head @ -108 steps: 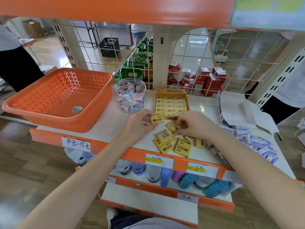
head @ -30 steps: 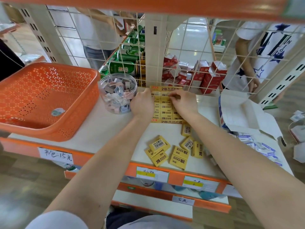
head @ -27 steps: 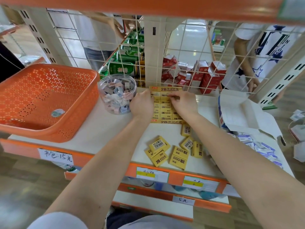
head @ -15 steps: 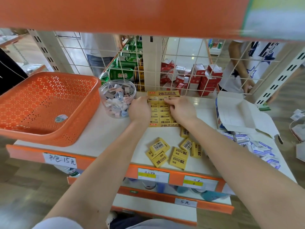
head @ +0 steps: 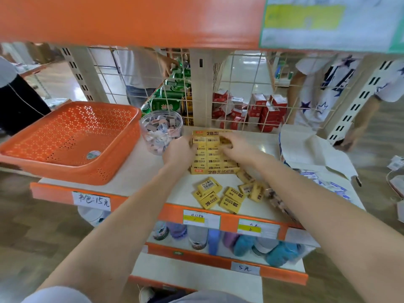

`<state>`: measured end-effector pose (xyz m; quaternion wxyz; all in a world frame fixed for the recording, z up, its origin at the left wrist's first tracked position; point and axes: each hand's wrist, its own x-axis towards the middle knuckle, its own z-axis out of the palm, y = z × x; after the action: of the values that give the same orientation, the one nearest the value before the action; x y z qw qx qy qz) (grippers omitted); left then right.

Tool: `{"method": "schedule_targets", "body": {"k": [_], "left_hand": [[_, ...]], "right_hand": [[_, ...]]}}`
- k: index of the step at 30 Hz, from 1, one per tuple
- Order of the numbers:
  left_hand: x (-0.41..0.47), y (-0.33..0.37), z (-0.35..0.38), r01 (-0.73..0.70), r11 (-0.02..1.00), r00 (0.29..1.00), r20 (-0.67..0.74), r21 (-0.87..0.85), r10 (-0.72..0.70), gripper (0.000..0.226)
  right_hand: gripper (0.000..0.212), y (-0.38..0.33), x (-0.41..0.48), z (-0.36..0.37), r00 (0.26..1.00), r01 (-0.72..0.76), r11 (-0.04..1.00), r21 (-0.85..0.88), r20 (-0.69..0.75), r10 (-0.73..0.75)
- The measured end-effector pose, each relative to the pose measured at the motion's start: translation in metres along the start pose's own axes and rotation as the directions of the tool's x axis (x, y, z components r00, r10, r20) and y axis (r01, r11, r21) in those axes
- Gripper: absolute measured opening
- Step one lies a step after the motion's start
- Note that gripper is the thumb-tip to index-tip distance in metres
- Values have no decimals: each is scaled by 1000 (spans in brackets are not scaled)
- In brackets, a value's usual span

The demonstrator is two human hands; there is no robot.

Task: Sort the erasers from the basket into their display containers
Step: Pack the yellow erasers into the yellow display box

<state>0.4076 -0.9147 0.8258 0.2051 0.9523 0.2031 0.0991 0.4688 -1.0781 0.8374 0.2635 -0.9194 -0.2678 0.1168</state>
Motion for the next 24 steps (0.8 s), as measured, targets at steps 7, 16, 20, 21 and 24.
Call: {"method": "schedule_targets", "body": {"k": [7,16,20,21,24], "left_hand": [[-22,9,-7,-199,956,976,43,-218,213,30],[-46,36,5,-520,798,766,246,-306,594,29],[-45,42,8,-576,766,724,256,-285,640,31],[-44,45,10,-607,752,703,269,-255,658,32],[-39,50,21,-697,708,628,379,-113,679,39]], "right_hand": [[18,7,-20,-38,999,-38,998,-50,-22,37],[5,22,-52,-44,995,-76,985,-156,55,85],[18,15,-74,-60,961,-53,968,-245,251,116],[23,13,-78,-61,946,-50,964,-260,297,130],[36,11,-86,-55,895,-40,947,-319,409,176]]}}
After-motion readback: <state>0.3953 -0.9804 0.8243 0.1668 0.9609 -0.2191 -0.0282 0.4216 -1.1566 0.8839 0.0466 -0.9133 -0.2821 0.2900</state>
